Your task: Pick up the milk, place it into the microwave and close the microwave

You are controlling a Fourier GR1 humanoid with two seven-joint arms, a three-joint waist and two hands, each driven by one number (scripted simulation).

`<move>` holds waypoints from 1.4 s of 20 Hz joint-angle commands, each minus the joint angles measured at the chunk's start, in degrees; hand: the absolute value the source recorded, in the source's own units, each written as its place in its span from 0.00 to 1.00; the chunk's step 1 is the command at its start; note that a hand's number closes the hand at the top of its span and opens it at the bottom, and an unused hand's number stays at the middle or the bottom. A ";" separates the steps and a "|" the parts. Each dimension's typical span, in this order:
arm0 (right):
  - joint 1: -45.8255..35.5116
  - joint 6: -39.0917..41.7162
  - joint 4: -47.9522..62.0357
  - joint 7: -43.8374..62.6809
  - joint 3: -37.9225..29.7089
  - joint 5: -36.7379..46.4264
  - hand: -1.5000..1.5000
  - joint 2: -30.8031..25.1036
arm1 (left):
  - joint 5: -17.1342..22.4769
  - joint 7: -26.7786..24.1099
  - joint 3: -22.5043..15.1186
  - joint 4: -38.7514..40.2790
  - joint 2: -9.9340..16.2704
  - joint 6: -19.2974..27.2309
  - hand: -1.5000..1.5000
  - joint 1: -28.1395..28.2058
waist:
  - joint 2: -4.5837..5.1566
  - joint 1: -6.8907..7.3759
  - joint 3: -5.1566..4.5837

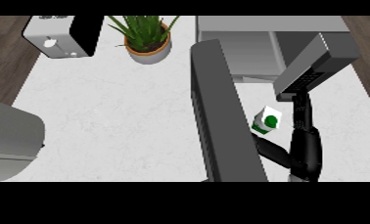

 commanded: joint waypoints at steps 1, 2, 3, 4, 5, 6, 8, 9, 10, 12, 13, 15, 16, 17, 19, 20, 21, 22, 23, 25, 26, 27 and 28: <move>2.66 1.18 5.73 -7.08 -3.29 -2.21 0.00 -0.94 | 3.51 -1.09 4.77 2.17 1.35 -2.84 0.00 0.79 | 0.07 -0.03 0.04; -0.97 2.51 10.66 -9.87 -6.00 -4.67 0.00 -1.03 | 1.29 3.23 0.16 -2.13 -0.87 0.08 0.00 -0.66 | 0.14 -0.06 0.07; -0.19 4.84 10.81 -9.94 -7.29 -6.64 0.00 -2.38 | -0.32 -2.34 0.10 -1.78 -2.07 -2.39 0.00 3.50 | 0.08 0.12 0.05; 0.71 4.82 8.44 -8.40 -5.27 -5.16 0.00 -1.88 | 0.13 -1.07 3.27 3.08 -0.72 -2.40 0.00 -1.38 | 0.09 -0.17 0.03; -2.12 3.82 15.98 -12.96 -7.18 -5.26 0.00 -1.03 | 2.33 -0.24 3.23 -1.05 -1.13 -3.74 0.00 2.08 | 0.10 0.14 0.05; 2.22 3.81 10.35 -11.81 -4.95 -4.43 0.00 -0.59 | 0.09 -0.96 0.99 -2.14 -2.11 -2.05 0.00 3.93 | 0.05 -0.04 0.03; -0.23 6.28 18.34 -17.58 -7.09 -6.98 0.00 -0.28 | 2.57 -3.84 3.64 -0.34 -2.13 -5.60 0.00 5.38 | 0.06 0.19 0.04; -1.21 5.40 21.17 -19.29 -6.84 -6.53 0.00 0.95 | 1.67 4.96 2.80 -2.64 -0.33 -0.23 0.00 -1.57 | 0.16 -0.17 0.07; -2.22 7.74 20.95 -18.42 -8.87 -8.12 0.00 -1.39 | 1.23 1.67 3.81 0.27 -1.46 -2.34 0.00 -1.38 | 0.11 -0.13 0.04; -9.11 5.82 28.96 -20.04 -9.62 -6.50 0.00 -0.43 | -0.60 0.34 -0.08 -1.32 -2.14 -1.98 0.00 1.04 | 0.17 0.18 0.06; -5.76 7.41 27.92 -21.69 -10.13 -7.47 0.00 -1.32 | 2.23 1.98 4.11 2.54 0.47 -3.11 0.00 -2.89 | 0.14 -0.11 0.05; -7.16 8.98 32.67 -25.60 -11.95 -8.54 0.00 -2.03 | 7.17 6.39 6.47 -2.69 1.34 -1.79 0.00 -1.59 | 0.15 0.03 0.07; -8.06 9.99 33.60 -23.81 -12.34 -8.48 0.00 -3.55 | 0.93 0.72 4.03 1.60 -2.11 -4.46 0.00 -1.25 | 0.13 -0.01 0.04; -9.23 6.76 38.35 -28.80 -11.75 -6.97 0.00 -0.10 | 3.15 4.16 2.31 -6.17 -2.13 -1.96 0.00 2.49 | 0.14 0.32 0.08; -11.20 8.33 39.83 -28.93 -14.06 -8.47 0.00 -2.64 | 1.93 3.94 2.75 -4.01 -2.15 -1.87 0.00 0.07 | 0.13 0.05 0.06; -12.63 5.48 42.09 -29.89 -13.17 -7.27 0.00 0.10 | 7.33 0.81 8.23 -1.34 -0.73 -7.97 0.00 3.76 | 0.10 0.38 0.05; -12.70 5.25 43.68 -31.06 -13.63 -7.16 0.00 -0.24 | 6.15 -0.10 6.97 -2.81 -2.14 -6.83 0.00 4.58 | 0.09 0.35 0.05; -16.80 6.67 49.45 -32.86 -16.69 -8.62 0.00 -2.52 | 4.45 -0.77 3.38 -3.46 -2.15 -5.15 0.00 6.24 | 0.15 0.58 0.07; -17.28 6.91 51.48 -34.45 -16.84 -8.48 0.00 -2.73 | 4.92 -0.11 7.10 -0.79 -2.15 -7.81 0.00 3.48 | 0.16 0.37 0.07; -19.97 5.78 55.15 -35.95 -17.30 -8.01 0.00 -2.60 | 4.94 -0.56 4.58 -2.91 -2.16 -6.26 0.00 6.14 | 0.16 0.58 0.07; -20.03 6.95 55.96 -36.84 -17.71 -8.21 0.00 -3.99 | 2.58 0.13 2.52 -1.96 -2.17 -3.52 0.00 2.73 | 0.19 0.31 0.07; -19.41 7.76 55.43 -36.75 -17.31 -8.35 0.00 -4.15 | 1.87 -0.44 1.41 -2.80 -2.17 -3.80 0.00 4.62 | 0.14 0.26 0.06; -20.84 9.15 57.10 -36.75 -18.21 -9.09 0.00 -5.31 | 5.71 4.24 4.77 -3.88 -1.67 -4.62 0.00 2.04 | 0.17 0.22 0.07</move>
